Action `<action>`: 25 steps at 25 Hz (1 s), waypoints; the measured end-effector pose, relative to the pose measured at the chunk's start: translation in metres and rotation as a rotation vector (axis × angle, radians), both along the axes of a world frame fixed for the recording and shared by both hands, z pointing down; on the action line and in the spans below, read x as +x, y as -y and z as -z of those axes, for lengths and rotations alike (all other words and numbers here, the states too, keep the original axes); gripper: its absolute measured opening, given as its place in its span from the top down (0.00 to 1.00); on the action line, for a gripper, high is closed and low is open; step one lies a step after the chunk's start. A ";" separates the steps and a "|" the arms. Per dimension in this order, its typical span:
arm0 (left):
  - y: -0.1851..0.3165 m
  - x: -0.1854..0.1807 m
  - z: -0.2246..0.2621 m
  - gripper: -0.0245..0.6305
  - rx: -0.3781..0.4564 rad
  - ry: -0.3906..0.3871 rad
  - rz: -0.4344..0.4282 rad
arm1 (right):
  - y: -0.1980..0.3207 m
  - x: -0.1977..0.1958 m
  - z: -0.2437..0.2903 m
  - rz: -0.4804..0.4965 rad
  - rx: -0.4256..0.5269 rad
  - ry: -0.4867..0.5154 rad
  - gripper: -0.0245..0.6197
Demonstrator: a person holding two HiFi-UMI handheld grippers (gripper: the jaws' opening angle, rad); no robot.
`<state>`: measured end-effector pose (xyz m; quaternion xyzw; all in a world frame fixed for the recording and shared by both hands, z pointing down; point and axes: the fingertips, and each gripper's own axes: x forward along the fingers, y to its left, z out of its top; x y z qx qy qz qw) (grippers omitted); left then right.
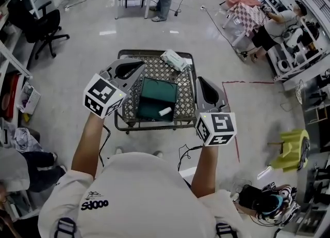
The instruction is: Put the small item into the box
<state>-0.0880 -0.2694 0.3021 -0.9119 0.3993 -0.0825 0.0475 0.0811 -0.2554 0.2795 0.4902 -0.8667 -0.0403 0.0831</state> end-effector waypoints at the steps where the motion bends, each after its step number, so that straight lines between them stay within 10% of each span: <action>1: -0.001 -0.001 0.002 0.95 0.006 0.000 0.003 | 0.000 -0.001 0.000 0.003 0.000 -0.001 0.95; 25: -0.011 0.013 0.009 0.95 0.012 0.002 -0.040 | -0.007 0.000 -0.002 0.029 -0.013 0.003 0.95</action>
